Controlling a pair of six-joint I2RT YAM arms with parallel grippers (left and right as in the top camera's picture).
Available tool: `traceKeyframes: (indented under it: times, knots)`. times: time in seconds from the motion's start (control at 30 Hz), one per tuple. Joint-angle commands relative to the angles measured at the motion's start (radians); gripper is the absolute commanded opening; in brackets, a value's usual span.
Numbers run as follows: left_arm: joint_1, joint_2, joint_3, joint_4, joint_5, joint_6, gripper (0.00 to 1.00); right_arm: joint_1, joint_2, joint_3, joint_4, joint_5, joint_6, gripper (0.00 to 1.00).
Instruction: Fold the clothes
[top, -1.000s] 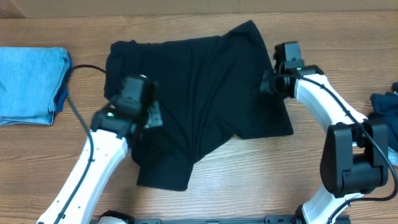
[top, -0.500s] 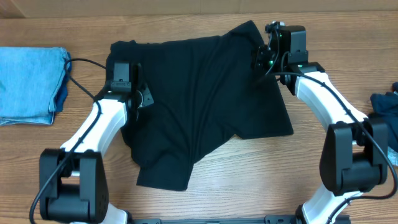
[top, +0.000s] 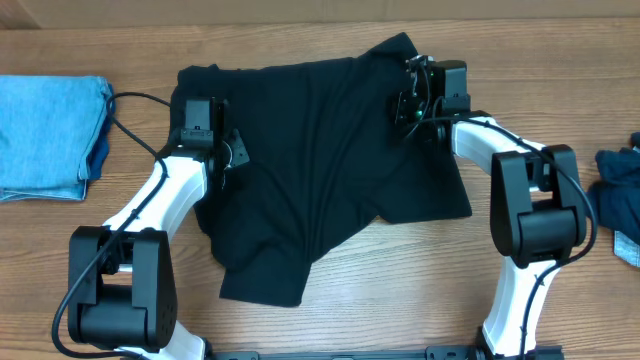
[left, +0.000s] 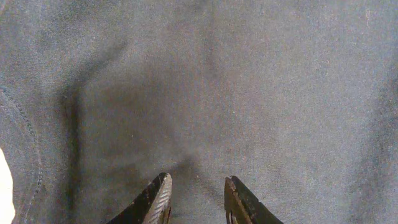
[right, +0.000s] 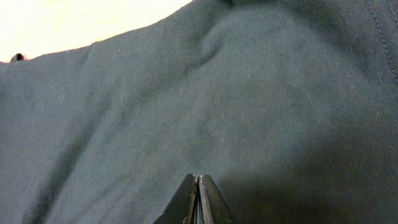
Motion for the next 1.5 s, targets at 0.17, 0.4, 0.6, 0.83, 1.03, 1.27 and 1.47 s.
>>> traceKeyframes:
  times: [0.17,0.4,0.6,0.83,1.03,1.27,1.47]
  knots:
    - [0.0,0.006,0.003,-0.003,0.023,0.001,0.32,-0.002,0.044,0.012,-0.047,0.116,0.126,0.06]
    - [0.0,0.006,0.003,-0.017,0.023,0.001,0.32,-0.002,0.055,0.012,-0.102,0.286,0.185,0.05]
    - [0.0,0.006,0.003,-0.026,0.023,0.001,0.31,-0.011,0.071,0.011,-0.163,0.639,0.185,0.04]
    - [0.0,0.006,0.003,-0.039,0.019,0.002,0.32,-0.096,0.126,0.01,-0.202,0.685,0.185,0.04]
    - [0.0,0.006,0.003,-0.004,-0.005,0.002,0.39,-0.159,0.126,0.01,-0.283,0.752,0.274,0.04]
    - [0.0,0.006,0.003,0.095,0.028,0.001,0.43,-0.155,0.046,0.01,-0.315,0.655,0.217,0.24]
    - [0.0,0.006,0.003,0.098,0.098,0.002,0.44,-0.099,-0.167,0.01,-0.28,0.502,0.137,0.54]
